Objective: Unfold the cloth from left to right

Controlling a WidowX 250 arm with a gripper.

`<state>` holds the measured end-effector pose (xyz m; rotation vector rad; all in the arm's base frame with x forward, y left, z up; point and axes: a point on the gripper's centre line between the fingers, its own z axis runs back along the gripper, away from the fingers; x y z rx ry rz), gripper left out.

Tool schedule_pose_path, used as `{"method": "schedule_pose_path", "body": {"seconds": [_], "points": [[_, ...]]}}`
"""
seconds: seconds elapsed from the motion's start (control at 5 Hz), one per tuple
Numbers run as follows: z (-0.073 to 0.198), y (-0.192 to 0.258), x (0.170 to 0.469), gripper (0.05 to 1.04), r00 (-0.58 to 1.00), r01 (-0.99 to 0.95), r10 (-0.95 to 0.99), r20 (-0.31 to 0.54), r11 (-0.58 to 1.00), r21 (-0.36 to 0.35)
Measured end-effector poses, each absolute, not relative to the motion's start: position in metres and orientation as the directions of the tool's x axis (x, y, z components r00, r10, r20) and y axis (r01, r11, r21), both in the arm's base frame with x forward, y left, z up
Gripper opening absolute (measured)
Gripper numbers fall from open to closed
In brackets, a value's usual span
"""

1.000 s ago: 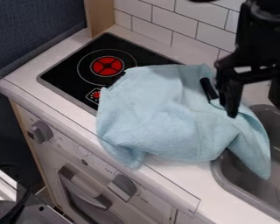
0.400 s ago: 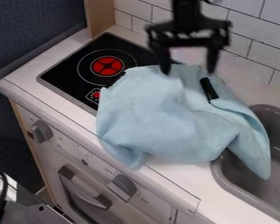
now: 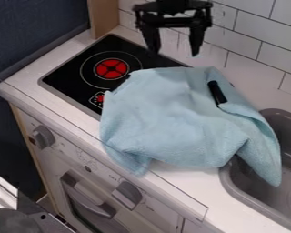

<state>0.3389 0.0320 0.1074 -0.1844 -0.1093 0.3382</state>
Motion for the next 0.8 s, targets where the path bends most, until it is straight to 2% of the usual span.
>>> {"method": "schedule_pose_path", "body": {"seconds": [0.2, 0.4, 0.6, 0.8], "points": [[0.106, 0.039, 0.354, 1.001, 0.955, -0.267, 0.288, 0.077, 0.941, -0.210], [0.105, 0.045, 0.366, 1.001, 0.979, -0.178, 0.192, 0.067, 0.968, -0.177], [0.102, 0.047, 0.374, 1.001, 0.994, -0.093, 0.099, 0.056, 0.990, -0.103], [0.086, 0.047, 0.384, 1.001, 0.992, -0.123, 0.126, 0.025, 0.987, -0.099]]}}
